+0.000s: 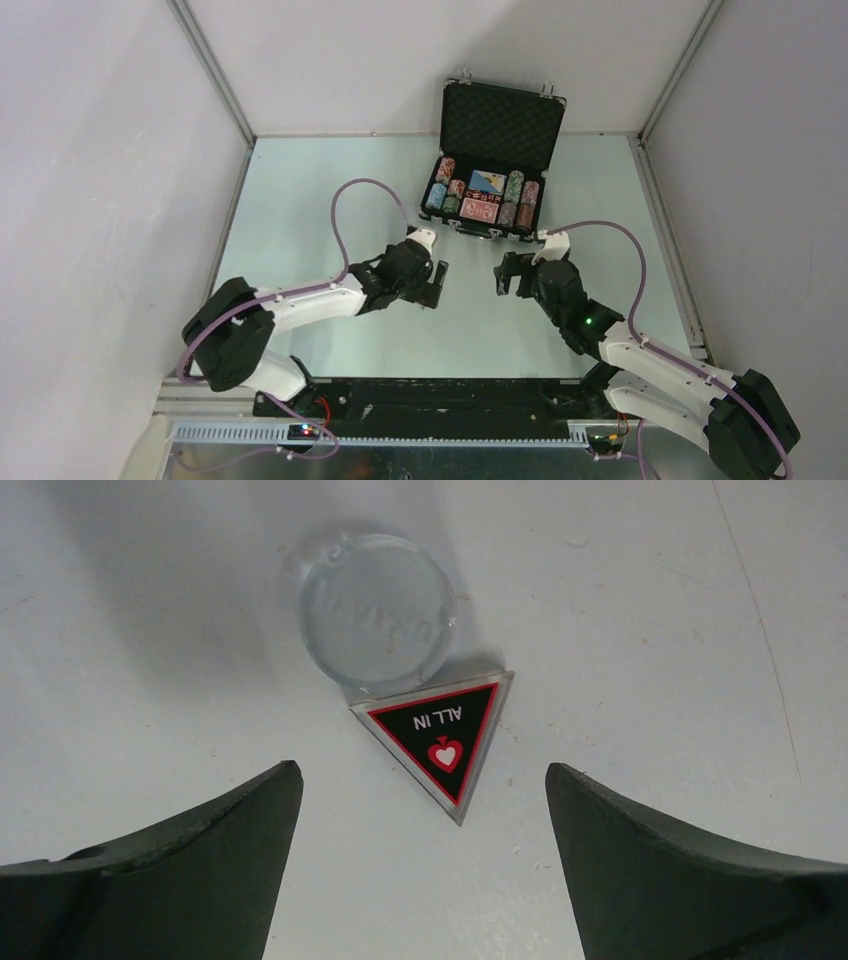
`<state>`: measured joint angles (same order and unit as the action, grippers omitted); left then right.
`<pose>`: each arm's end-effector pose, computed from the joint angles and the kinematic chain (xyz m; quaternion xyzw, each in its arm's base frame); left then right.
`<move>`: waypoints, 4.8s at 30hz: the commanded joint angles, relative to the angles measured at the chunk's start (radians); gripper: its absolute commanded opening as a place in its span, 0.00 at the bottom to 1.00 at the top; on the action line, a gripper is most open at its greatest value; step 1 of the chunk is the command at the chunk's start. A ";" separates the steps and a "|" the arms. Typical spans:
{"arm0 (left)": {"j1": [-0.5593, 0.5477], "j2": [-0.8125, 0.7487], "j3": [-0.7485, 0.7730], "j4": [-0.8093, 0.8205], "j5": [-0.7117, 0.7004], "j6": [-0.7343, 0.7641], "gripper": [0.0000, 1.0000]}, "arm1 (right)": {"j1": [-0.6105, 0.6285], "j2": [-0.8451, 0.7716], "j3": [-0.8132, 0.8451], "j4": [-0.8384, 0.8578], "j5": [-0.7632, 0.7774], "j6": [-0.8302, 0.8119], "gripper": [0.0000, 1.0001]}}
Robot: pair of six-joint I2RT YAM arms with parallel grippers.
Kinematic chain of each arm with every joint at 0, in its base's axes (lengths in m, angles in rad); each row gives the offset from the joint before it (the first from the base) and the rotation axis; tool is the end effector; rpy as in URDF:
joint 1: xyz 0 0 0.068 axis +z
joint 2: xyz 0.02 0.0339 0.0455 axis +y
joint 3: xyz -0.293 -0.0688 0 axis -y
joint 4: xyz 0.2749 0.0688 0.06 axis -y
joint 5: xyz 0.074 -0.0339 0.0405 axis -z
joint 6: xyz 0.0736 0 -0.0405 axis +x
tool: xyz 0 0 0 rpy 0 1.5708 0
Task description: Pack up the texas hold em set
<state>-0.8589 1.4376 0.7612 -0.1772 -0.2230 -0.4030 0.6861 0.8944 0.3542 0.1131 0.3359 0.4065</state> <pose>0.2271 -0.2383 0.1687 0.1723 0.9153 -0.1216 0.3431 0.1963 0.1293 0.1926 -0.0259 0.8336 0.1571 0.5289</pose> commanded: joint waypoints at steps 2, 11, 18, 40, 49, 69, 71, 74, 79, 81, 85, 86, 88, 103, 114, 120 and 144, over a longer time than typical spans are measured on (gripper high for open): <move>-0.025 0.047 0.061 -0.013 0.040 -0.013 0.98 | 0.004 -0.006 0.003 0.082 -0.011 -0.012 1.00; -0.033 0.116 0.118 -0.055 0.000 -0.025 0.98 | 0.002 -0.006 0.003 0.088 -0.048 -0.023 1.00; -0.032 0.164 0.150 -0.093 0.007 -0.040 0.98 | -0.001 -0.011 0.003 0.076 -0.033 -0.028 1.00; 0.004 0.268 0.157 -0.062 0.047 0.048 0.98 | -0.040 -0.049 0.002 0.028 -0.004 -0.019 1.00; 0.013 0.284 0.171 -0.062 0.057 0.066 0.93 | -0.042 -0.046 0.002 0.028 -0.015 -0.020 1.00; 0.014 0.110 0.245 -0.249 0.062 0.075 0.58 | -0.050 -0.049 0.002 0.021 -0.023 -0.015 1.00; 0.014 0.096 0.270 -0.272 0.050 0.079 0.57 | -0.052 -0.050 0.002 0.019 -0.024 -0.013 1.00; 0.013 0.091 0.300 -0.283 0.036 0.090 0.57 | -0.053 -0.053 0.003 0.018 -0.020 -0.010 1.00; 0.025 0.164 0.426 -0.283 -0.003 0.125 0.56 | -0.053 -0.111 -0.012 -0.009 0.020 0.011 0.99; 0.043 0.215 0.492 -0.271 0.001 0.131 0.55 | -0.055 -0.160 -0.033 -0.013 0.039 0.012 0.99; 0.078 0.328 0.651 -0.260 0.020 0.141 0.55 | -0.061 -0.248 -0.069 -0.013 0.064 0.014 0.99; 0.081 0.369 0.683 -0.263 0.016 0.146 0.56 | -0.062 -0.258 -0.072 -0.016 0.065 0.015 0.99; 0.084 0.433 0.777 -0.268 0.019 0.160 0.56 | -0.068 -0.279 -0.076 -0.028 0.070 0.019 0.99; 0.118 0.844 1.356 -0.316 0.074 0.188 0.72 | -0.082 -0.348 -0.097 -0.046 0.071 0.029 0.99; 0.119 0.566 1.042 -0.267 0.000 0.189 1.00 | -0.086 -0.355 -0.099 -0.049 0.069 0.033 0.99; 0.118 0.297 0.615 -0.180 0.010 0.120 1.00 | -0.088 -0.360 -0.102 -0.049 0.065 0.034 0.99; 0.118 0.359 0.336 -0.078 0.076 0.032 0.90 | -0.091 -0.335 -0.103 -0.030 0.024 0.021 0.98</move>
<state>-0.7410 1.7580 1.0531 -0.2691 -0.1604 -0.3576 0.5999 0.5602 0.2565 0.0467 0.3614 0.4358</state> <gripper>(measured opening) 0.943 0.985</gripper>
